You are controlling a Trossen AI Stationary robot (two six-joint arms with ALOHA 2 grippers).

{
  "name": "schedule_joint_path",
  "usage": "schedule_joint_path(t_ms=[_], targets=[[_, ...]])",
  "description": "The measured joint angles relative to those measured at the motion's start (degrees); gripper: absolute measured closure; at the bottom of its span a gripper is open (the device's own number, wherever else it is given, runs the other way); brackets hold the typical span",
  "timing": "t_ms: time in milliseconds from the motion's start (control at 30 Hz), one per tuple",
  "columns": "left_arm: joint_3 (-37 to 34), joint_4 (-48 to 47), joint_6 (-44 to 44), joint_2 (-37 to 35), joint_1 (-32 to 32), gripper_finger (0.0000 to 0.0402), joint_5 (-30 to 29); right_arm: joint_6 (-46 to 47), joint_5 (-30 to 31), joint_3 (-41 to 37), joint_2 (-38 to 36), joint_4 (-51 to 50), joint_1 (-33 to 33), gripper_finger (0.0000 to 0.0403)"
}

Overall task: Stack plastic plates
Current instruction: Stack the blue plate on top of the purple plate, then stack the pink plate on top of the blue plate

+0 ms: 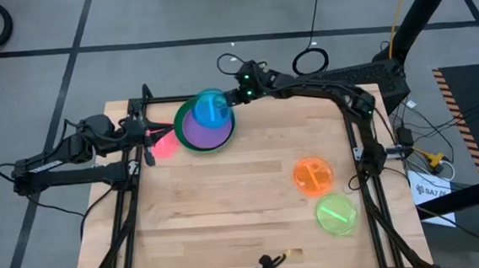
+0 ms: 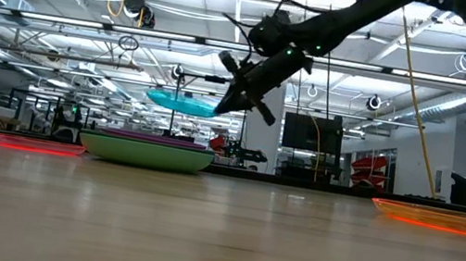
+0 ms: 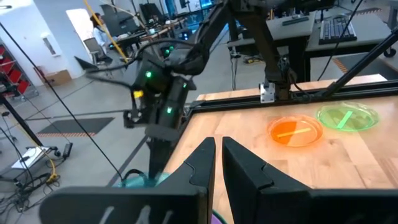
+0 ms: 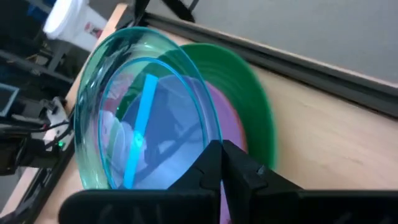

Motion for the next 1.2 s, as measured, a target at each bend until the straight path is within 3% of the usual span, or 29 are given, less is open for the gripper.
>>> schedule_joint_path(t_ms=[367, 700, 1200], targets=[[0.0, -0.2, -0.1, 0.0, 0.0, 0.0364, 0.0, -0.6, -1.6, 8.7, 9.7, -3.2, 2.1, 0.0403], [0.0, -0.5, -0.3, 0.0, 0.0, 0.0364, 0.0, -2.6, -1.4, 9.2, 11.1, -3.6, 2.9, 0.0400], [0.0, -0.8, -0.3, 0.0, 0.0, 0.0364, 0.0, -2.0, -1.4, 9.2, 11.1, -5.8, 2.9, 0.0323]])
